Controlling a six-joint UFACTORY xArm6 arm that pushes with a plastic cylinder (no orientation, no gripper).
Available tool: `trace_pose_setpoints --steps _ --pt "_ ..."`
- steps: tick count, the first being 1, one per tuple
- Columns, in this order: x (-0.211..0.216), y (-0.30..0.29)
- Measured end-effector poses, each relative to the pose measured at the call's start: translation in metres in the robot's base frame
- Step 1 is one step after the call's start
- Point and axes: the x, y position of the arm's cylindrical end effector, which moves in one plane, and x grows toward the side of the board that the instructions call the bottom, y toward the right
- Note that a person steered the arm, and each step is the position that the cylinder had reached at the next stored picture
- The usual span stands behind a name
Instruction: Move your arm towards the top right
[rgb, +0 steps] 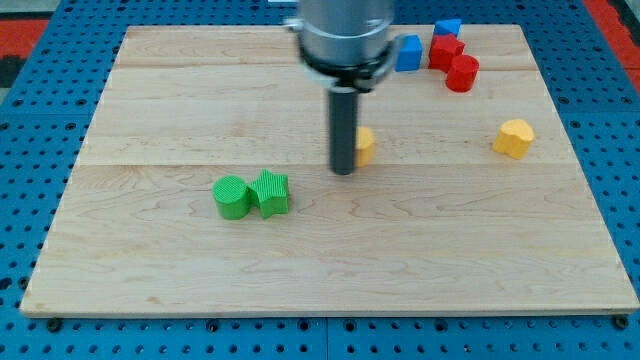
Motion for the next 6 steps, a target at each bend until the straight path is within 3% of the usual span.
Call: trace_pose_setpoints --steps 1,2,3,4,6 --pt "-0.011 -0.034" --pt "-0.038 -0.014" --pt "-0.040 0.102" --pt "-0.044 0.123" --pt "-0.135 0.232"
